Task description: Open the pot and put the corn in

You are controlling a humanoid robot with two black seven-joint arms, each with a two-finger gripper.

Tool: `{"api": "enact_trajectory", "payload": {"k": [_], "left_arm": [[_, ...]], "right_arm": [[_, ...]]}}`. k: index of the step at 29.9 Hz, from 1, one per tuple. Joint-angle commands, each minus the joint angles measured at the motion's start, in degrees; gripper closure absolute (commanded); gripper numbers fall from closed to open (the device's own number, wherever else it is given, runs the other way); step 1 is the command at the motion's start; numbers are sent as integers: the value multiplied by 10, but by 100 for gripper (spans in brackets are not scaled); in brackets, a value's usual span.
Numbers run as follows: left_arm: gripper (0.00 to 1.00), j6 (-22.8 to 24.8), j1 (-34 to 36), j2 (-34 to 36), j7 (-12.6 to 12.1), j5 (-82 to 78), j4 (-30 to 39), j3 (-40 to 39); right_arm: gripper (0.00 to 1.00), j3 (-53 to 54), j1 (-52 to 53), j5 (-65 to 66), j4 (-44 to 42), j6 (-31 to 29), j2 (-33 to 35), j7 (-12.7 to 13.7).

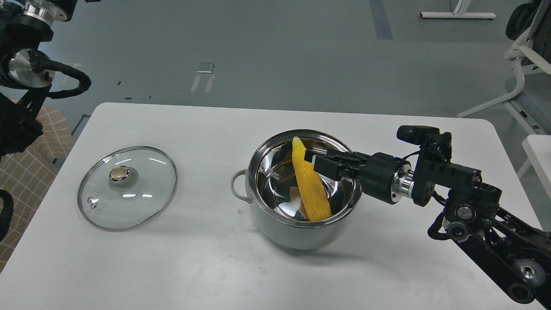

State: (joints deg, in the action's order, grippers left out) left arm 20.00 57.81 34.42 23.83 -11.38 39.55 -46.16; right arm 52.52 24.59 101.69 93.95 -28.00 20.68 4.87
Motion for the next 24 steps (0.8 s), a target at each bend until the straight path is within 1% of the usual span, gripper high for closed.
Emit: {"api": "enact_trajectory", "payload": {"k": [1,2,3,4,5,6,8,11,14,15,16,17,18,19,20,21,22,23,24], "left_arm": [[2,1,0,-1,0,0,0,0],[2,1,0,-1,0,0,0,0],[2,0,0,-1,0,0,0,0],[2,-1,0,-1,0,0,0,0],[2,-1,0,-1,0,0,0,0],[2,-1,0,0,0,0,0,0],[2,-1,0,0,1,0,0,0],[2,1,1,0,-1,2,0,-10],[2,5,9,0,-4,0,0,-14],[2,9,12,0,-5,0,0,-14],[2,13,13,0,-5,0,0,-13],[2,15,13,0,-5,0,0,-14],[2,19,13,0,-5,0,0,-14],[2,21,13,0,-5,0,0,-15],[2,24,13,0,-5,0,-1,-15],[2,30,13,0,-6,0,-1,-16],[2,35,12,0,-6,2,-1,-17],[2,46,12,-1,-6,3,-2,-19],[2,61,12,-1,-6,3,-2,-26]], "right_arm": [[22,1,0,1,5,0,4,0],[20,3,0,1,6,0,5,-1],[16,7,0,1,10,0,4,-1],[11,15,3,1,11,0,2,-1],[7,23,6,1,10,0,-1,-1],[2,53,19,0,8,0,-3,-1],[0,84,32,-1,4,0,-4,-1],[0,140,86,-13,-13,0,-27,-1],[0,191,161,-67,-84,0,-61,-1],[0,220,198,-100,-126,0,-70,-1],[0,245,231,-125,-170,0,-73,-1],[0,253,246,-135,-192,0,-73,-1],[0,267,272,-152,-239,0,-73,-2],[0,273,286,-160,-262,0,-73,-4],[0,277,297,-167,-285,0,-73,-6],[0,287,314,-186,-321,0,-72,-15],[0,290,320,-198,-335,0,-72,-20],[0,297,325,-227,-351,0,-72,-28],[0,305,325,-262,-354,0,-71,-30]]}}
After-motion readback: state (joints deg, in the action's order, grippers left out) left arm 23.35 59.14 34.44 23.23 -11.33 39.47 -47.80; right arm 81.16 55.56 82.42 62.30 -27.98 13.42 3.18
